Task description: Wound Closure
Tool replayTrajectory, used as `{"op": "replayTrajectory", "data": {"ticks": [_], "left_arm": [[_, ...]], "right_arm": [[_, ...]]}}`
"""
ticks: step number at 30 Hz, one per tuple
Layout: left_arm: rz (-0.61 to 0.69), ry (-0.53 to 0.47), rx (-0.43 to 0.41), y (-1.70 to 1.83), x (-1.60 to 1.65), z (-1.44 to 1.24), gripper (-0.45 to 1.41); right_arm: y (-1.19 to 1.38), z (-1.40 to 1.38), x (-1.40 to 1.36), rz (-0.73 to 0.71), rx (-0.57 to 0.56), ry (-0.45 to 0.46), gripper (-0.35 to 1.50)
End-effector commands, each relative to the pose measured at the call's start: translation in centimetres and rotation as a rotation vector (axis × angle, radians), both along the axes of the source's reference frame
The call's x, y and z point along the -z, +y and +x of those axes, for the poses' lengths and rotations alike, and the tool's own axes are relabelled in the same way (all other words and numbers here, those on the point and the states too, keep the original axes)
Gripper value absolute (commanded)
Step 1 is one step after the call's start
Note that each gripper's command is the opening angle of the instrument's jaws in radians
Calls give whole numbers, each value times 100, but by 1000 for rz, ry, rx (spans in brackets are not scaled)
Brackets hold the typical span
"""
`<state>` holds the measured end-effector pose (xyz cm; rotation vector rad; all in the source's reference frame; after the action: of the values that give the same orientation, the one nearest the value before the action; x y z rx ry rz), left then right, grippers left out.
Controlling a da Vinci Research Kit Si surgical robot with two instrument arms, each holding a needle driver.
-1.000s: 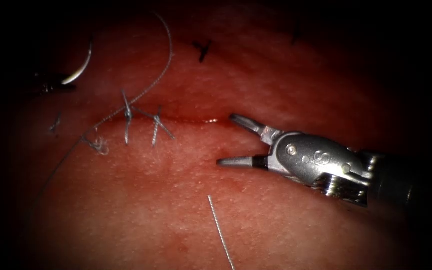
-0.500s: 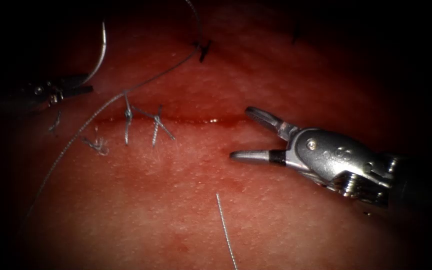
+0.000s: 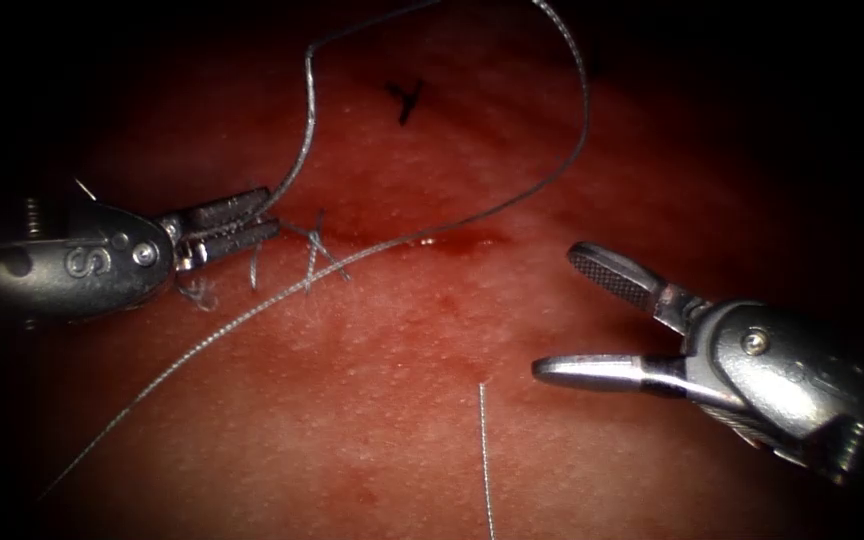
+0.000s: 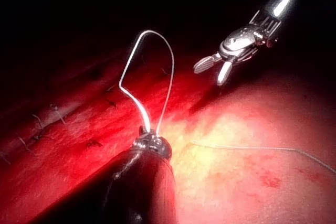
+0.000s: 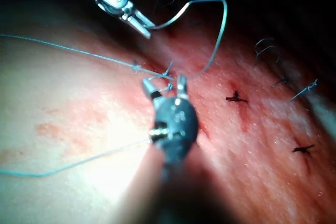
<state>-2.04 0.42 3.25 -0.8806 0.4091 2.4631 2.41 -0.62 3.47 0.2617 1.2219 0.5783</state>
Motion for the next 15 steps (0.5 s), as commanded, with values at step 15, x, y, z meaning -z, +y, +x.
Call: {"op": "replayTrajectory", "data": {"ticks": [15], "left_arm": [[-139, 127, 17, -16, -59, -78, -45]], "right_arm": [[-69, -25, 14, 90, -8, -85, 93]]}}
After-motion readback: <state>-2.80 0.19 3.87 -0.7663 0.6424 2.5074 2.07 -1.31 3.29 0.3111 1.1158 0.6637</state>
